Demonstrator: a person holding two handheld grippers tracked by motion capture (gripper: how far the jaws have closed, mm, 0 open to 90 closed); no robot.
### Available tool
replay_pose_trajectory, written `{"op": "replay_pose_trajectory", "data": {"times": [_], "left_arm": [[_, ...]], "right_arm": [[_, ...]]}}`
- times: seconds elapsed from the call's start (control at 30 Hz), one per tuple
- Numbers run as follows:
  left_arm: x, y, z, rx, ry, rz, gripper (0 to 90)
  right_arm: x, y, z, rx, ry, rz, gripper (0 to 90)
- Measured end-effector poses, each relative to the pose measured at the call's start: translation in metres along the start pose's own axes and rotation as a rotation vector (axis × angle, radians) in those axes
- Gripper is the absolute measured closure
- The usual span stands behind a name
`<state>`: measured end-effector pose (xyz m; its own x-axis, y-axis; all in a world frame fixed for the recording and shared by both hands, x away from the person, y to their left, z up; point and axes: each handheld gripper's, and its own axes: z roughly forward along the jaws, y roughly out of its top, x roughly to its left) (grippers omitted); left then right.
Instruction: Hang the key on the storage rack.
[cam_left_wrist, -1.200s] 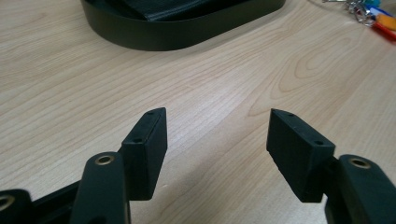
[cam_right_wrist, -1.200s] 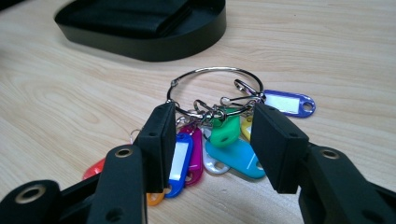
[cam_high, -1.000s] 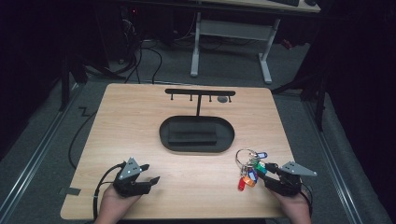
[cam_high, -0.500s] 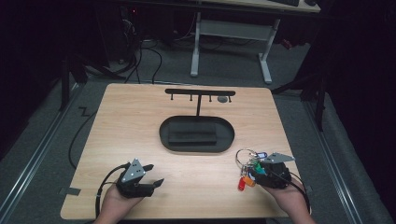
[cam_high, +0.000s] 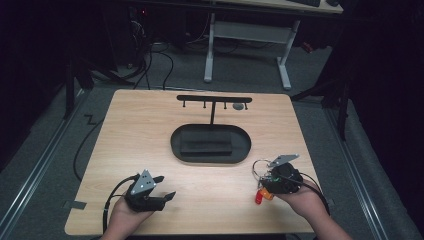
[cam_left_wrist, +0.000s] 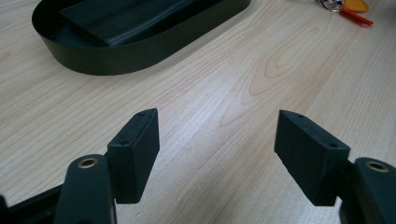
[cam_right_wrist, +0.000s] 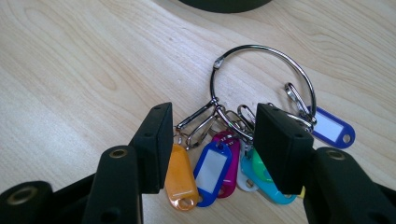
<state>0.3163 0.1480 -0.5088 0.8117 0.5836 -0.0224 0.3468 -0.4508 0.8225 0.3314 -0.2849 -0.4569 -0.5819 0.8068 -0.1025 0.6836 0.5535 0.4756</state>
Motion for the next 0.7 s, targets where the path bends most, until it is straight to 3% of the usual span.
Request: {"op": "replay_pose_trajectory", "data": {"times": [0.3, 0.7], "left_arm": [[-0.001, -0.002, -0.003, 0.005, 0.002, 0.009, 31.5], [-0.004, -0.005, -0.008, 0.012, -0.001, 0.015, 31.5]], "right_arm": [[0.003, 0.023, 0.003, 0.114, 0.017, -0.043, 47.3], [0.002, 0.055, 0.038, 0.293, 0.049, -0.102, 54.2]]}}
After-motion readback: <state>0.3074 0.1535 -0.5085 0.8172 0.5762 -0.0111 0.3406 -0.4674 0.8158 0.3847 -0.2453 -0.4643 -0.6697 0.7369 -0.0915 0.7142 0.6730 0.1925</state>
